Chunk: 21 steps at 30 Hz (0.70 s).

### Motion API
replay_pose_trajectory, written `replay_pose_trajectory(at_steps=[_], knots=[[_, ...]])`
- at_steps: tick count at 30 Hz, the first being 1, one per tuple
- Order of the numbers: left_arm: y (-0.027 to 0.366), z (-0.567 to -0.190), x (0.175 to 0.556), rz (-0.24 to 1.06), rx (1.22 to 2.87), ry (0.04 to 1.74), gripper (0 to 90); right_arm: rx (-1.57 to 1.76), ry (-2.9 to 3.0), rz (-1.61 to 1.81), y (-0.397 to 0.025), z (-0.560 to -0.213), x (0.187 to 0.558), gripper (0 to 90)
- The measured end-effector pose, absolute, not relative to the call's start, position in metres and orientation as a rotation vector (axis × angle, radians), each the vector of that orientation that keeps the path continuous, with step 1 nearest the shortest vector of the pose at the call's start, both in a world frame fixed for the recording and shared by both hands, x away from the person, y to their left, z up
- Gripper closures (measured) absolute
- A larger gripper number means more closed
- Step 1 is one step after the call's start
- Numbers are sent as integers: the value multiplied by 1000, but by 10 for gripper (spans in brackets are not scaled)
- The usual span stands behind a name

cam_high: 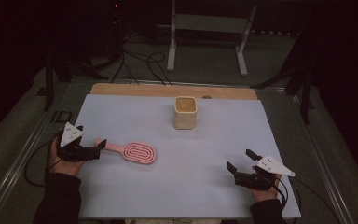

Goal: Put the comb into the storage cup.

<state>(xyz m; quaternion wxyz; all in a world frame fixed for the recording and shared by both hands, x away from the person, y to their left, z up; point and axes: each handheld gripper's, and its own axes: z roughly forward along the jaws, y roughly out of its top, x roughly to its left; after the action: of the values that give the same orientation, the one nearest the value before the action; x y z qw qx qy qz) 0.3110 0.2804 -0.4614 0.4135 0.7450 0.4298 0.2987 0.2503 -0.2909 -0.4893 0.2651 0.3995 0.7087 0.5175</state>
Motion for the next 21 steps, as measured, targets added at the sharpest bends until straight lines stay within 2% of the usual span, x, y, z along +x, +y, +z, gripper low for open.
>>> replay_pose_trajectory(at_steps=[21], knots=[[280,-460,336,725,1918,1133,6,1078,1921,1398,-291,-490,251,86]])
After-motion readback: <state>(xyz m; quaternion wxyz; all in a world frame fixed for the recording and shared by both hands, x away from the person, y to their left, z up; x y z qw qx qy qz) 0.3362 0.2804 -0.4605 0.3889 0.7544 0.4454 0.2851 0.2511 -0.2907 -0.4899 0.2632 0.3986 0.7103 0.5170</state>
